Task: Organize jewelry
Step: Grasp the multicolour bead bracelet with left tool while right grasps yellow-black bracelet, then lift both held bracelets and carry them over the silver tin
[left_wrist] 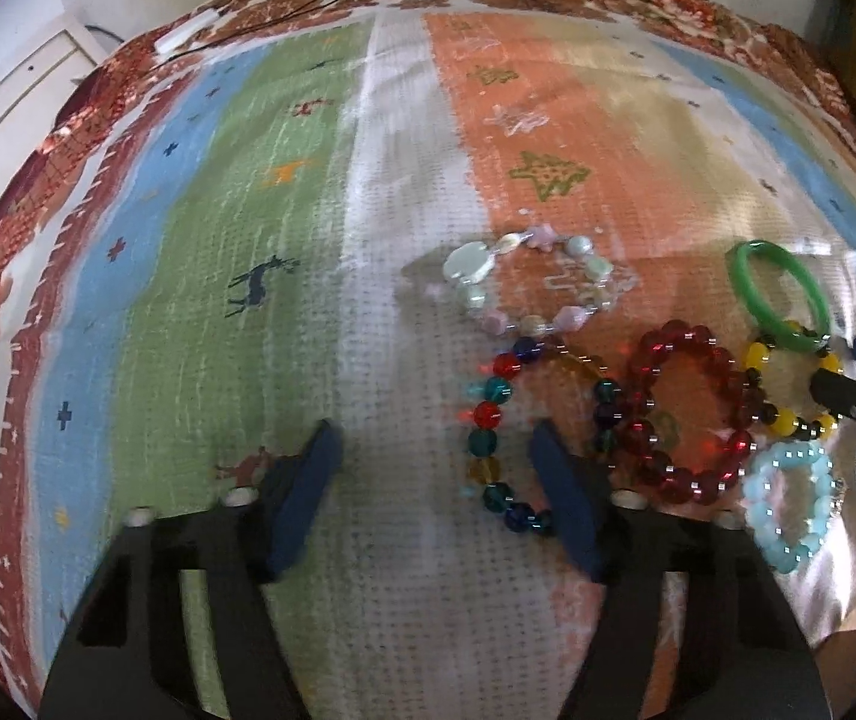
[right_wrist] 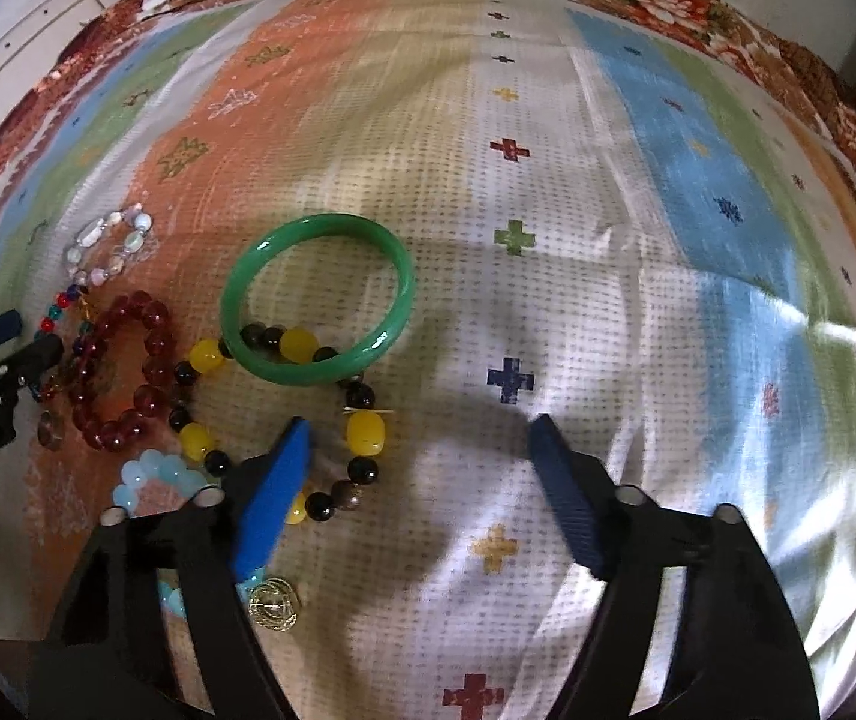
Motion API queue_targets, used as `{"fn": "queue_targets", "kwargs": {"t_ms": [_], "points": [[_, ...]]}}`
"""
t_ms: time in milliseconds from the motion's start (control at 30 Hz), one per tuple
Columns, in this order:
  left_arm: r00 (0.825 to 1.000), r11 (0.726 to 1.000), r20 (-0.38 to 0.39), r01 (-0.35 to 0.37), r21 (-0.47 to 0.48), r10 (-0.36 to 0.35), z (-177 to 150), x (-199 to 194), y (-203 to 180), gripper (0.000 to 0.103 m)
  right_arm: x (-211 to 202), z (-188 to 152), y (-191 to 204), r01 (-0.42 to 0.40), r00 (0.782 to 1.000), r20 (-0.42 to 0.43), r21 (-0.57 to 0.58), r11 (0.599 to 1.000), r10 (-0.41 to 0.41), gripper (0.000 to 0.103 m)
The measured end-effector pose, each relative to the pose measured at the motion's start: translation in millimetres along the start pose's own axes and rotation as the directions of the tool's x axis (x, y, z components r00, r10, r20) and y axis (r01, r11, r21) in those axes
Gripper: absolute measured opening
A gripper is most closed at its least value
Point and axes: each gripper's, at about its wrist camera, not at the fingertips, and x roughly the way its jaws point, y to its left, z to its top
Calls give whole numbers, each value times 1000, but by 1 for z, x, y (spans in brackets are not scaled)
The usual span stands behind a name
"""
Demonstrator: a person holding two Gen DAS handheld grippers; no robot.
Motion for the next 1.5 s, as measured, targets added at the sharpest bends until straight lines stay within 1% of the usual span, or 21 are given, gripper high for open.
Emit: {"fn": "queue_targets", "kwargs": {"t_ms": [67, 100, 133, 167, 200, 233, 300, 367, 433, 533, 667, 967, 1133, 1500], "points": [[1000, 1000, -3, 13, 21, -13, 0, -1, -6, 42, 1, 0, 1, 0, 1000, -1, -9, 1000, 0, 68], [1000, 1000, -5, 14, 24, -14, 0, -1, -7, 40, 1, -1, 1, -5, 1000, -1, -14, 1000, 5, 66], [1000, 1000, -6, 14, 26, -14, 0, 0, -7, 32, 1, -1, 2, -10, 1000, -2, -21, 1000, 10, 60], [1000, 999, -5, 14, 29, -14, 0, 0, -7, 20, 0, -1, 3, -15, 1000, -1, -31, 999, 15, 52], [1000, 999, -7, 18, 31, -17, 0, 0, -6, 14, 0, -2, 4, -16, 1000, -1, -36, 999, 16, 48], [1000, 999, -10, 22, 28, -21, 0, 1, -5, 9, 0, -2, 5, -18, 1000, -2, -40, 999, 18, 41], [999, 999, -11, 36, 18, -36, 0, 0, -2, 9, -1, -2, 4, -25, 1000, -2, -43, 999, 25, 33], [998, 998, -20, 59, -12, -59, 1, -1, 1, 9, -2, -1, 3, -30, 1000, -1, -39, 999, 30, 19], [997, 997, -20, 74, -33, -75, 1, -4, 3, 9, -3, 0, -1, -38, 999, -1, -26, 999, 38, 12], [997, 996, 15, 82, -31, -82, 3, -15, 2, 9, -5, 1, -7, -73, 997, -3, -2, 997, 73, 12], [994, 995, 57, 96, -36, -94, 6, -32, 0, 9, -16, 2, -3, -91, 996, 11, -14, 996, 91, 12], [989, 992, 97, 116, -52, -111, 6, -52, -2, 9, -45, 1, 7, -106, 992, 70, -43, 993, 109, 12], [987, 991, 113, 120, -53, -113, 4, -60, -3, 9, -57, -2, 4, -97, 990, 103, -20, 995, 98, 12], [979, 988, 149, 144, -48, -135, -5, -84, -12, 9, -83, -14, 11, -136, 981, 134, -24, 990, 138, 12]]}}
